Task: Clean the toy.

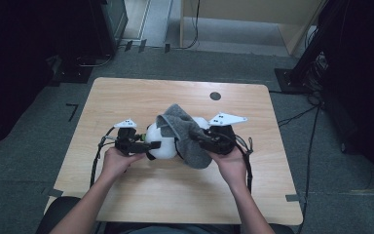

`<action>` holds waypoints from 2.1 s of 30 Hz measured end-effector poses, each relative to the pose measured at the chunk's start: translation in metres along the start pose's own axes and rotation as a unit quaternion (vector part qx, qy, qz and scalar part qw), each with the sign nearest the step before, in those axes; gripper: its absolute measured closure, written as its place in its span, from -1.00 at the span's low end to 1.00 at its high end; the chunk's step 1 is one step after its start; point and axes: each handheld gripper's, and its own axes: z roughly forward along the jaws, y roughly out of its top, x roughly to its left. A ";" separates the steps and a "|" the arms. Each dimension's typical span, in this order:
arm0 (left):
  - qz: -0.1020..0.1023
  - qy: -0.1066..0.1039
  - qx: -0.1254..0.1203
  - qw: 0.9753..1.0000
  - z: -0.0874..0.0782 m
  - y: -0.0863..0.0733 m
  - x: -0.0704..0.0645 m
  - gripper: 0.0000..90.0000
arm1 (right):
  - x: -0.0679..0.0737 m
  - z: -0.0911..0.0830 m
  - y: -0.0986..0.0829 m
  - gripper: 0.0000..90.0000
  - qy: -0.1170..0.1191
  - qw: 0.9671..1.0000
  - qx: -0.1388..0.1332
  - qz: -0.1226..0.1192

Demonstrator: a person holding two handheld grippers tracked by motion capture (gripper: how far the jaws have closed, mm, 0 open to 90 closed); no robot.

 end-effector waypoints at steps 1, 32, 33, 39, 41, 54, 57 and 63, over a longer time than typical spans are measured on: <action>0.000 0.001 0.000 1.000 0.000 0.000 0.000 -0.30 | 0.004 0.005 0.001 0.61 0.006 1.000 0.002 0.002; -0.001 0.003 0.004 1.000 0.000 -0.001 -0.002 -0.31 | 0.012 0.060 -0.021 0.58 -0.061 0.992 0.048 -0.102; -0.002 0.002 0.004 1.000 0.000 -0.001 -0.002 -0.30 | 0.011 0.057 -0.021 0.58 -0.064 0.992 0.049 -0.101; -0.004 -0.001 0.007 1.000 0.000 0.001 0.000 -0.29 | -0.001 0.040 -0.022 0.58 -0.075 0.993 0.041 -0.085; -0.005 -0.002 0.007 1.000 0.000 0.001 0.000 -0.29 | -0.006 0.032 -0.023 0.58 -0.081 0.993 0.038 -0.077; -0.006 -0.006 0.009 1.000 0.000 0.002 0.002 -0.29 | -0.045 0.002 -0.039 0.59 -0.118 0.993 0.030 -0.014; -0.006 -0.006 0.010 1.000 0.000 0.002 0.002 -0.29 | -0.053 0.002 -0.042 0.59 -0.118 0.993 0.032 0.000; -0.006 -0.007 0.011 1.000 0.000 0.003 0.003 -0.29 | -0.069 0.006 -0.055 0.59 -0.121 0.991 0.046 0.029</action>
